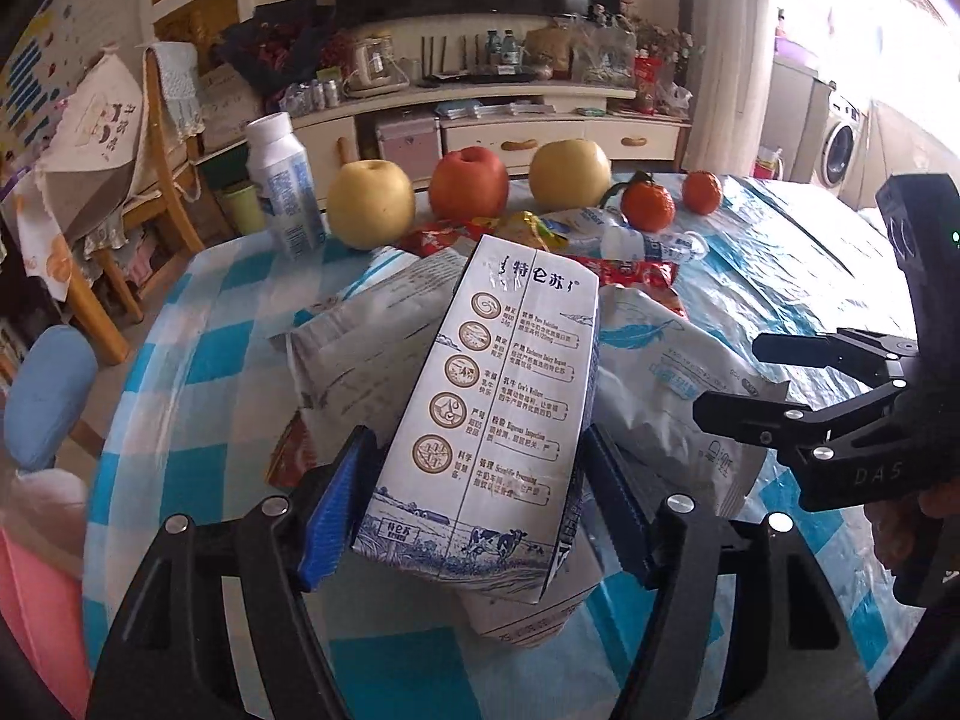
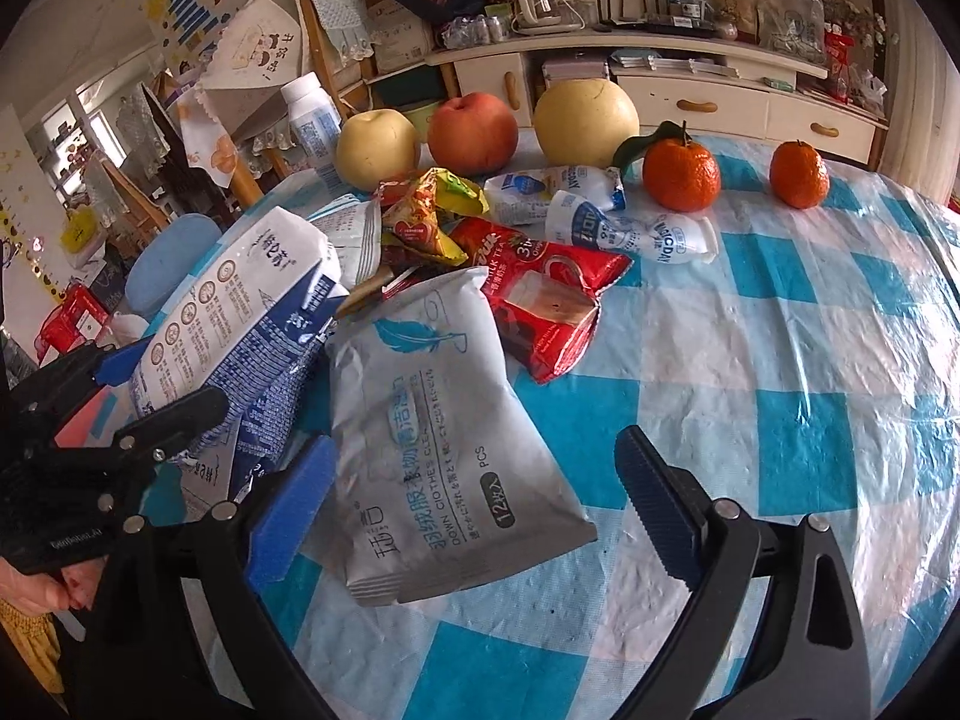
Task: Collect trash
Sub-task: 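Grasp the white-blue milk carton with the left gripper while the right grasps the wet-wipe pack, then lift the milk carton with the left gripper while the right holds the wet-wipe pack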
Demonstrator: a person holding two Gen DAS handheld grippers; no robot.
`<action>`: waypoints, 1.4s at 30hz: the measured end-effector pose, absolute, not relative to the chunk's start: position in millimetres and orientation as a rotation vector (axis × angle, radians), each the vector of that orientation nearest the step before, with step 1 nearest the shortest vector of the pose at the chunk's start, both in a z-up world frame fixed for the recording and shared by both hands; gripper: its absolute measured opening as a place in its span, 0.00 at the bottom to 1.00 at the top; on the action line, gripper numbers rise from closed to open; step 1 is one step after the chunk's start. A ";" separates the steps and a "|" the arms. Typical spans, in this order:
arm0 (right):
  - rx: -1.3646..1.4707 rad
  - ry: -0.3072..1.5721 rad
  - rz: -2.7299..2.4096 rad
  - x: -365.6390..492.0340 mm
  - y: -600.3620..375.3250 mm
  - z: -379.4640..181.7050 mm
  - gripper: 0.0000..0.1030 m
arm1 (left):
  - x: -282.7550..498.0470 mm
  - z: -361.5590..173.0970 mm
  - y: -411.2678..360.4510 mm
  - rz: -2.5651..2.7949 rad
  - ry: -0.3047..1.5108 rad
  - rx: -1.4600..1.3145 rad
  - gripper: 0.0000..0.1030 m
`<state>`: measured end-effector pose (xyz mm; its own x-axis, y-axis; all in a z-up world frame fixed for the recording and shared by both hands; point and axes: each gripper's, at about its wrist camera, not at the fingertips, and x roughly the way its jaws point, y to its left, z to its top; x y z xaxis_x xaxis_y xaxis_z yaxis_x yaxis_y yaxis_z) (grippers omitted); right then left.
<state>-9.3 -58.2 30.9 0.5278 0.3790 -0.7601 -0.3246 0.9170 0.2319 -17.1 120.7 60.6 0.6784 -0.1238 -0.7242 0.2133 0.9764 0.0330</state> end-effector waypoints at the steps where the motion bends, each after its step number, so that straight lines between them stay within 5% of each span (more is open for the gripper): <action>1: 0.048 0.918 0.431 -9.7 -53.7 31.3 0.92 | -18.8 61.6 127.6 -0.175 0.800 0.103 0.68; 13: -0.245 0.923 0.409 -10.7 -6.6 8.5 0.91 | -53.8 81.0 191.3 -0.040 0.740 -0.049 0.66; 22: -0.230 0.919 0.390 -14.7 -3.6 9.4 0.76 | -62.9 86.1 202.3 -0.070 0.716 -0.094 0.66; 42: -0.125 0.884 0.239 -56.8 -7.7 40.5 0.75 | -63.5 81.1 223.4 -0.155 0.770 -0.192 0.63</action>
<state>-56.8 -7.7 40.5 0.6096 0.1545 -0.7775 -0.2576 0.9662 -0.0099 -63.5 223.4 81.1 0.7078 -0.2090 -0.6748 0.0688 0.9711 -0.2285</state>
